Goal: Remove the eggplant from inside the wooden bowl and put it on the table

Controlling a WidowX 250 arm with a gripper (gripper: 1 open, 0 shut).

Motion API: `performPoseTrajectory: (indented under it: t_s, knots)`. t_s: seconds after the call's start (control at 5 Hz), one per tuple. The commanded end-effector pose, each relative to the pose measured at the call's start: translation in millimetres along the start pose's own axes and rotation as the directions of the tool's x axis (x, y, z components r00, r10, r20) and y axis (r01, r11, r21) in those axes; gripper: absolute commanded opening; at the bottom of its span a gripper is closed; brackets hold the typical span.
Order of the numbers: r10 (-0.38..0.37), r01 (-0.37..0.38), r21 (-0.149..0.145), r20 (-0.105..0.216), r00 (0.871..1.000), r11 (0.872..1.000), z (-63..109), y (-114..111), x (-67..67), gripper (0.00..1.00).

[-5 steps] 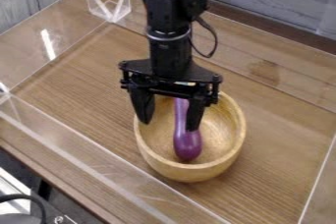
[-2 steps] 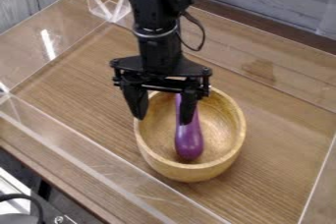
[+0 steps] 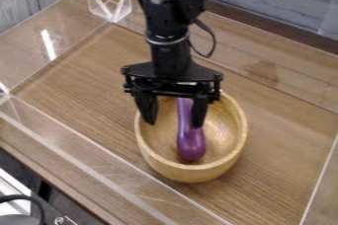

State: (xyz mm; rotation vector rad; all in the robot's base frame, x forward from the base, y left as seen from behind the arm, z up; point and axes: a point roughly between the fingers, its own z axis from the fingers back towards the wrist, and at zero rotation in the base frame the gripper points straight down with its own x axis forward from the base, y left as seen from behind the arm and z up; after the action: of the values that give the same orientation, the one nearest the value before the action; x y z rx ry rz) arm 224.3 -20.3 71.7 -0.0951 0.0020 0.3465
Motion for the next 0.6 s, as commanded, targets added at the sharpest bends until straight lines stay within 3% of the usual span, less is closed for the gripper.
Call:
performPoseTrajectory:
  t_s: [0.0, 0.4]
  knots:
    - [-0.045, 0.046, -0.021, 0.050, 0.998, 0.999, 1.8, -16, 14.7, 1.00]
    - [-0.073, 0.073, -0.013, 0.051, 0.996, 0.997, -7.9, -21, 3.0, 1.00]
